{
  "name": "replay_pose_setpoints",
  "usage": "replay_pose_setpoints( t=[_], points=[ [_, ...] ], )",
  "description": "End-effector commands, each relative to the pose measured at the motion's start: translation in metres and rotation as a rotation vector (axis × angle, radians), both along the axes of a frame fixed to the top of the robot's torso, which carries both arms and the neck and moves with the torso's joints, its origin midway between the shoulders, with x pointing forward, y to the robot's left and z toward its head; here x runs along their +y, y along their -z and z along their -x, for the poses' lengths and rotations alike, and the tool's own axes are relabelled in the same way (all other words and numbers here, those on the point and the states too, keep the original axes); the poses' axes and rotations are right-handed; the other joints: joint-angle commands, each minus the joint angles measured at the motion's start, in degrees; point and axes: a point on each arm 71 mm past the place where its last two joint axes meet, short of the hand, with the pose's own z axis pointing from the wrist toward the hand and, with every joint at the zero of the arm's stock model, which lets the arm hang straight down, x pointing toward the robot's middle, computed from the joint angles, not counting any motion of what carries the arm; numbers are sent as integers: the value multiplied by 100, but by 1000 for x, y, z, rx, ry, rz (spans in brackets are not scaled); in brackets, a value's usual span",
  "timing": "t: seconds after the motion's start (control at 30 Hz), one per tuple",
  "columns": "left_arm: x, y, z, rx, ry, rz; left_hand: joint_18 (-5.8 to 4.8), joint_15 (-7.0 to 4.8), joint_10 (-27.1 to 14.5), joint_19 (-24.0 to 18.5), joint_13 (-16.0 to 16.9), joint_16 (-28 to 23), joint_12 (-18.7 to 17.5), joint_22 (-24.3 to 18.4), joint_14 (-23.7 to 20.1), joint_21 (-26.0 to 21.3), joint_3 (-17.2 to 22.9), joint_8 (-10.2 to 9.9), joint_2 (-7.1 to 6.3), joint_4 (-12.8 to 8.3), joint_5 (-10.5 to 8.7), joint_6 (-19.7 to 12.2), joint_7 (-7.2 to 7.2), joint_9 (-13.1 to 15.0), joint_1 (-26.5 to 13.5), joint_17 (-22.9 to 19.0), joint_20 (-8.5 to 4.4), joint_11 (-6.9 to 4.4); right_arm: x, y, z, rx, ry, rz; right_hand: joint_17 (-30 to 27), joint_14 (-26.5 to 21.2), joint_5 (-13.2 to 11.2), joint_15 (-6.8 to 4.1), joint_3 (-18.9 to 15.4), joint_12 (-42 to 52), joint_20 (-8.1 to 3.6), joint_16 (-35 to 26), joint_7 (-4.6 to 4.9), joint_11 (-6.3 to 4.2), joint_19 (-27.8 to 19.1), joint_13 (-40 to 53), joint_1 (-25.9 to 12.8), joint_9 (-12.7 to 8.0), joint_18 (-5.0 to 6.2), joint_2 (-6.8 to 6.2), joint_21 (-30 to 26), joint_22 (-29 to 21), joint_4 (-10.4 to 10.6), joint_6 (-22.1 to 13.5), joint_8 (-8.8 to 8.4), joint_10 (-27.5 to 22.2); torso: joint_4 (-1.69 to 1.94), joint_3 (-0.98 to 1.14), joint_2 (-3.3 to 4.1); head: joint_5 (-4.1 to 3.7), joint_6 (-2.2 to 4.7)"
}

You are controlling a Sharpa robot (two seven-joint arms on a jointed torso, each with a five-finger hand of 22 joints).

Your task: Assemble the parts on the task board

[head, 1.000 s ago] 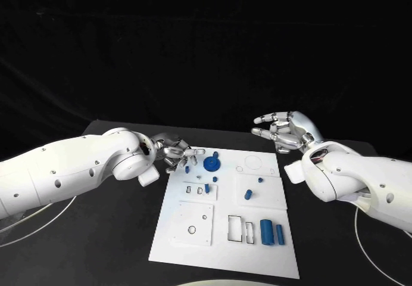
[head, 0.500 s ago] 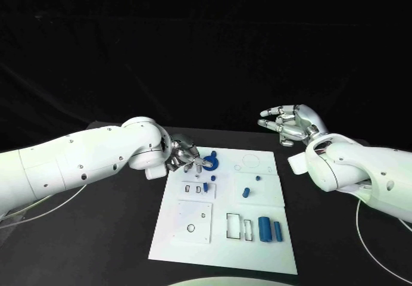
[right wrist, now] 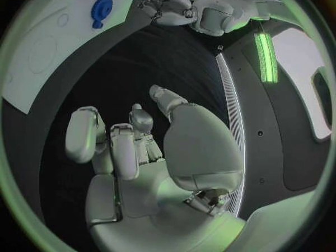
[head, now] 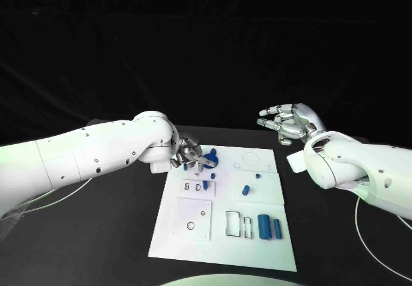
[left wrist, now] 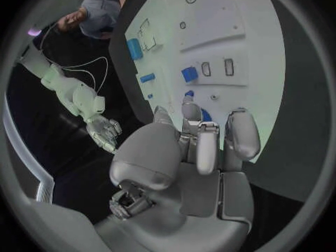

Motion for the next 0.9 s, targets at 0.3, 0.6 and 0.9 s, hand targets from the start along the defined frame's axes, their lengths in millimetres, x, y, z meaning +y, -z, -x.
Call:
replay_pose_setpoints(
  t=[0.3,0.6,0.9],
  points=[
    [-5,6,-2,63,64,-83,-13,-32,-44,-65,-19,-28,-41,-48,350,-45,-123,-31,-8,-22,46,-35,10,27,147,535,3,1,4,3,1,21,-18,22,-30,178,39,8,33,-50,9,-45,2,5,-71,-31,9,-7,113,-65,-54,264,25,-69,25,-66,16,-17,13,37,-32],
    [-6,14,-3,90,80,-109,-8,-33,-44,-87,-3,-28,-39,-75,350,-57,-112,-15,6,-20,54,-14,4,53,206,539,6,-3,4,5,1,31,-19,26,-1,185,45,10,34,-33,10,-34,3,7,-56,-13,4,-7,106,-66,-28,280,31,-75,28,-52,18,-24,11,40,-58],
    [-10,20,-1,107,95,-118,-4,-36,-49,-102,3,-27,-42,-88,351,-63,-113,-3,-13,-28,54,-9,-1,78,277,546,7,-8,5,7,1,35,-23,27,-1,185,47,10,34,-32,10,-34,3,7,-60,-13,2,-7,108,-65,-36,275,33,-76,29,-52,23,-21,13,26,-79]
  ],
)
